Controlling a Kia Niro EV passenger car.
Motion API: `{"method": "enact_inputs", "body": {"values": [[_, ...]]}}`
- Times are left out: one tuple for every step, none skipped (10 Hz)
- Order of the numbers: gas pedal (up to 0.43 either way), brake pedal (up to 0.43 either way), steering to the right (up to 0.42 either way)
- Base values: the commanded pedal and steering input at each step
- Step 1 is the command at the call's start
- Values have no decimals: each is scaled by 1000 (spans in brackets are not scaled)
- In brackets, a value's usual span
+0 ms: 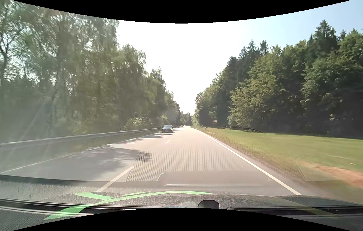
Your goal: Follow the waypoints while adhering to traffic rules and regulations
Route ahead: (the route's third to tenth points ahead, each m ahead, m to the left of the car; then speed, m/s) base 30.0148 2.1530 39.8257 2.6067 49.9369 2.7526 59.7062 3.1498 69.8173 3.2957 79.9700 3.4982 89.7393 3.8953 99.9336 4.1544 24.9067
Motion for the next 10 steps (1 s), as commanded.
{"method": "enact_inputs", "body": {"values": [[197, 0, -4], [197, 0, -4], [197, 0, -4], [197, 0, -4], [197, 0, -4], [197, 0, -3], [197, 0, -3], [197, 0, -3], [189, 0, -4], [189, 0, -4]]}}
